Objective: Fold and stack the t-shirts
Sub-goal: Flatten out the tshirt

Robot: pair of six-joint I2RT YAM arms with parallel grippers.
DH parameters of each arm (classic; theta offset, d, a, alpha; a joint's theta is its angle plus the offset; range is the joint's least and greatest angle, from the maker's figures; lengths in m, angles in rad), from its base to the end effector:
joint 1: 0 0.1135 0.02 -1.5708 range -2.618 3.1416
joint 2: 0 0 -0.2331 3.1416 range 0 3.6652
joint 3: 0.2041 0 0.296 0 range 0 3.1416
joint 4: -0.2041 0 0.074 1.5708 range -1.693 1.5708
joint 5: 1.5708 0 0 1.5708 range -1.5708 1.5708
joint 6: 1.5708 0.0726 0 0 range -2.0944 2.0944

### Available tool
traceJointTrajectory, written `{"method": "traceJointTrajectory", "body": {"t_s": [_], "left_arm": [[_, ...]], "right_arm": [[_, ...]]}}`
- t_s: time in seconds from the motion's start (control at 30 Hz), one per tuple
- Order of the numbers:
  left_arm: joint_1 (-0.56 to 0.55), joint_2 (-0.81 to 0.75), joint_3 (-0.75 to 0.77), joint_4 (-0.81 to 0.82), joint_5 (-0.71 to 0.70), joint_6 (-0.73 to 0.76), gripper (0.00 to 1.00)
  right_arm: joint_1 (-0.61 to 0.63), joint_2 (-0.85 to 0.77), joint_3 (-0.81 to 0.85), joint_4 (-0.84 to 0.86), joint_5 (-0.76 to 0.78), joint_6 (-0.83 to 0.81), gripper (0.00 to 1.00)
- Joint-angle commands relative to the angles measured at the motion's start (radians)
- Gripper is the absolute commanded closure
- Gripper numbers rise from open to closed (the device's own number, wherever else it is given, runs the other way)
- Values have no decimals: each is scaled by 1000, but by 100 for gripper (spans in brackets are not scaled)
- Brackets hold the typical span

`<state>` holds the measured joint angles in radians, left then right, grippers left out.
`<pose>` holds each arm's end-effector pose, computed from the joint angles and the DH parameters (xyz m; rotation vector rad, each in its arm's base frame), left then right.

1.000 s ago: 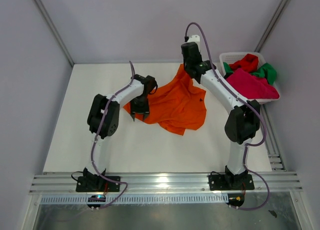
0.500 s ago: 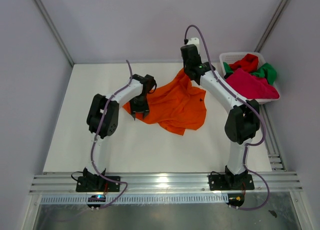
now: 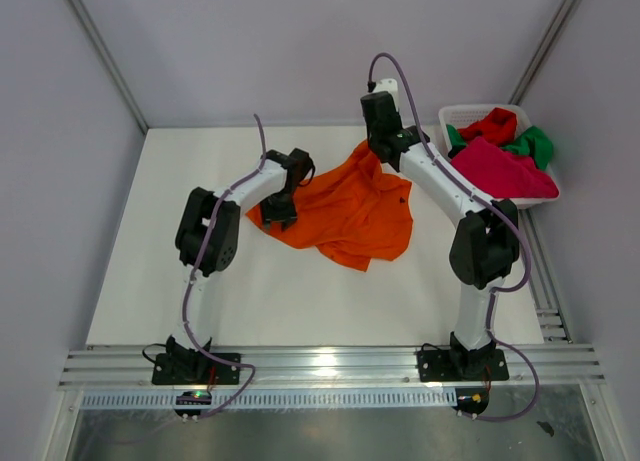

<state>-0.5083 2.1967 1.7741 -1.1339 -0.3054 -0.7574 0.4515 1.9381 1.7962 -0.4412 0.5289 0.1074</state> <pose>0.4016 -0.1988 0.0950 -0.3670 2.9059 0.3511 0.4778 0.1910 0.2742 -0.0566 2.0734 -0.2295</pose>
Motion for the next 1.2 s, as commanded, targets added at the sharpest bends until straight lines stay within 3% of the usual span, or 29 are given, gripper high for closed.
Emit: {"method": "traceJointTrajectory", "body": {"t_s": [0.0, 0.13, 0.23, 0.33, 0.37, 0.4, 0.47, 0.7, 1.0, 1.17], "left_arm": [[1, -38, -8, 87, -52, -34, 53], [1, -54, -31, 137, -55, -39, 54], [1, -38, -31, 149, -60, -42, 60], [1, -17, -31, 158, -58, -42, 75], [1, -11, -31, 158, -57, -43, 87], [1, -6, -31, 160, -60, -43, 93], [1, 5, -31, 157, -60, -48, 100], [1, 9, 10, 103, -87, -45, 100], [2, -58, 463, -196, -340, 30, 100], [2, -146, 585, -239, -411, 82, 100]], "right_arm": [[1, -57, -4, 41, 17, -3, 97], [1, -57, -9, 41, 16, -3, 97], [1, -57, -9, 41, 16, -5, 97], [1, -57, -9, 41, 20, -6, 97], [1, -59, -9, 41, 20, -8, 97], [1, -60, -11, 39, 19, -6, 97], [1, -60, -14, 39, 20, -8, 97], [1, -60, -14, 36, 29, -9, 97], [1, -128, 22, 33, 103, -63, 97], [1, -226, 52, 19, 129, -89, 97]]}}
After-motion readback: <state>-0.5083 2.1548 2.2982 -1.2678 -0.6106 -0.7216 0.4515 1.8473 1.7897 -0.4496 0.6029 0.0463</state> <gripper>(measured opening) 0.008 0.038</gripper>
